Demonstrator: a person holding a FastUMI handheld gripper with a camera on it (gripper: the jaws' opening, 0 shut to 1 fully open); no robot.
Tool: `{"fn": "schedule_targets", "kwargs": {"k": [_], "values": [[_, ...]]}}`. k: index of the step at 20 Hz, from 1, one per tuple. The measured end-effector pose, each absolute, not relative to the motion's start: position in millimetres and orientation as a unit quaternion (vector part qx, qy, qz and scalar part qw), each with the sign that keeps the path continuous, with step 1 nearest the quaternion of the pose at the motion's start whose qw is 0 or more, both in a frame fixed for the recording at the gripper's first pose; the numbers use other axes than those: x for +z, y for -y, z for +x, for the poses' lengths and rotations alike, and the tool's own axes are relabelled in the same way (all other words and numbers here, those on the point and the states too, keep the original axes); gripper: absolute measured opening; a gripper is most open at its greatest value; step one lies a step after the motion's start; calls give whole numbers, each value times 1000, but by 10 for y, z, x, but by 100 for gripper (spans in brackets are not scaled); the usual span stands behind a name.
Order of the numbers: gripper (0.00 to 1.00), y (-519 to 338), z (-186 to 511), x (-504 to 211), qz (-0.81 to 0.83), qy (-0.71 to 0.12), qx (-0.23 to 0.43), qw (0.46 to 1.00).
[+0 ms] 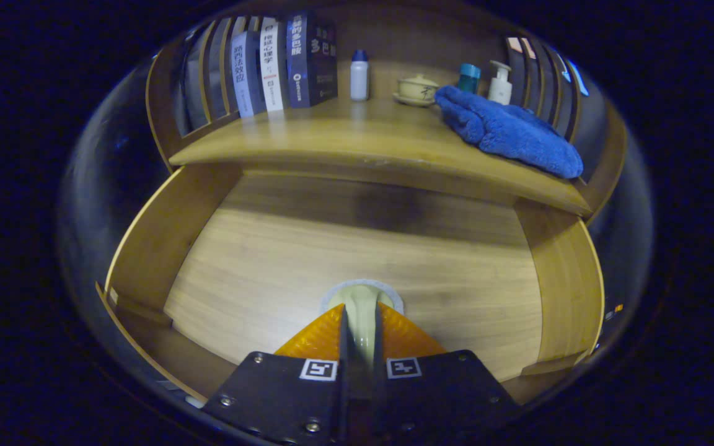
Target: Pull open the drawer, take out the items inside it, and place them on the countertop above the cabinet.
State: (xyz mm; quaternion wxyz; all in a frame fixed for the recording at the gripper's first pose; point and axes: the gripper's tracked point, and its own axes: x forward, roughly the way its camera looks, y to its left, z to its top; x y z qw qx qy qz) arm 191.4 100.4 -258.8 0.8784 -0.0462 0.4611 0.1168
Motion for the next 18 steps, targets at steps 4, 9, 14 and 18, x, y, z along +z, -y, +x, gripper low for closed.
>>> {"fn": "schedule_targets", "kwargs": {"k": [4,9,14,18], "values": [[15,-1066,2029,-2146,-17,-400,114,909],[15,-1073,2339,-1538,-6,-319,91,943],[14,-1225,2755,-1236,0,-278,89,956],[14,-1359,3155,-1238,5,-265,87,960]]}}
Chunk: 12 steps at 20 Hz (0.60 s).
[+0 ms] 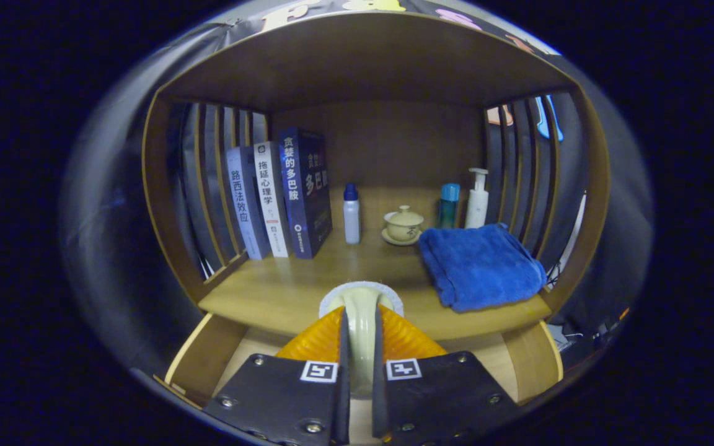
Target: Pull open the drawer, take out the items inside it, and place them on the countertop above the cabinet.
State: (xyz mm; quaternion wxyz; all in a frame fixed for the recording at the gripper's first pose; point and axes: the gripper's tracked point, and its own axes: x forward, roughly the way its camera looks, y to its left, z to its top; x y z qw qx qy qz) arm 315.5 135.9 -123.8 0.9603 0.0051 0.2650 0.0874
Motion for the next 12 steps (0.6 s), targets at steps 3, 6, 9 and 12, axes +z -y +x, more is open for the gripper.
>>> {"fn": "schedule_targets", "kwargs": {"k": [3,6,9,12], "values": [[15,-1419,3411,-1376,-2,-282,86,956],[15,-1434,3605,-1490,-5,-299,85,950],[15,-1388,3747,-1457,8,-295,79,952],[15,-1380,3846,-1540,17,-303,85,949]]}}
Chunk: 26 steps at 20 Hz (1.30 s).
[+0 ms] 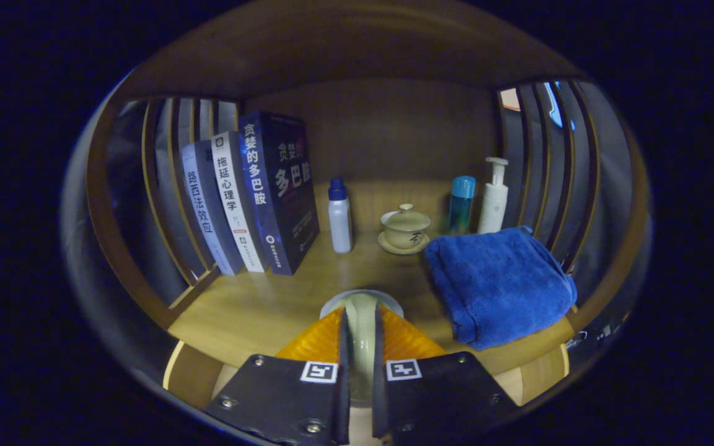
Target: Pull open the drawer, take out the items inside it, and place them on the countertop above the cabinet.
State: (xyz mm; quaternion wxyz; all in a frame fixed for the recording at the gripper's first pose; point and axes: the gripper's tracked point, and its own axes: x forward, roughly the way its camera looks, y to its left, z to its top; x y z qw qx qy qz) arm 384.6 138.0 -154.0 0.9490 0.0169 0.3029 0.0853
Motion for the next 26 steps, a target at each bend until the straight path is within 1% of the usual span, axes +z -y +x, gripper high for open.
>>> {"fn": "schedule_targets", "kwargs": {"k": [6,8,9,11,12,13,14,16,18,21,22,25,26], "values": [[17,-1463,4038,-1597,32,-288,91,953],[20,-1475,4007,-1725,28,-306,88,947],[24,-1470,3992,-1769,20,-313,87,946],[33,-1460,4024,-1742,11,-299,83,951],[33,-1452,4007,-1689,13,-297,82,951],[42,-1457,3994,-1658,14,-295,77,952],[46,-1450,3986,-1612,16,-291,75,954],[57,-1390,3971,-1475,13,-274,65,960],[62,-1330,3897,-1273,11,-255,61,965],[76,-1222,3719,-984,0,-222,52,974],[80,-1196,3647,-885,-4,-212,51,976],[98,-1183,3318,-692,-22,-180,57,982],[98,-1197,3187,-606,-28,-168,61,984]]}}
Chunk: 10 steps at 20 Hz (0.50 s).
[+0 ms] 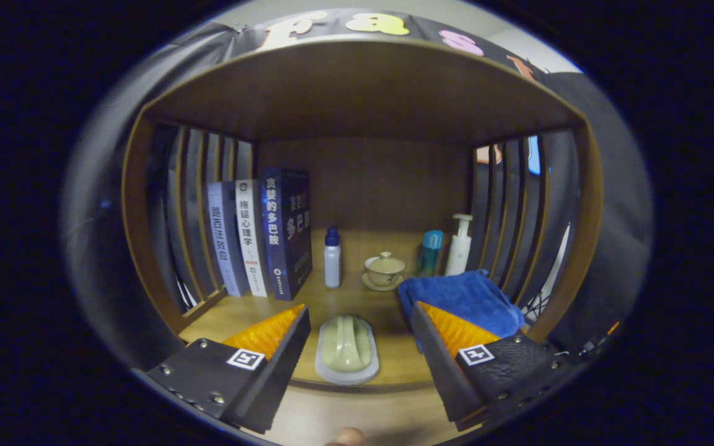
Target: Pull open the drawer, take out the items inside it, and place them on the countertop above the cabinet.
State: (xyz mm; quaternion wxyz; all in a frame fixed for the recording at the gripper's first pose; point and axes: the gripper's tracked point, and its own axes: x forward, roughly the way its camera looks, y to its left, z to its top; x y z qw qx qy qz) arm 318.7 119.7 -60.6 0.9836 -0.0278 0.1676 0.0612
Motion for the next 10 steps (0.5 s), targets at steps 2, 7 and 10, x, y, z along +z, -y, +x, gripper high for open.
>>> {"fn": "schedule_targets", "kwargs": {"k": [2,7,10], "values": [[98,-1267,2909,-472,-35,-139,79,987],[97,-1305,2070,-300,-35,-72,104,991],[96,-1206,1625,-386,-36,-59,98,993]]}}
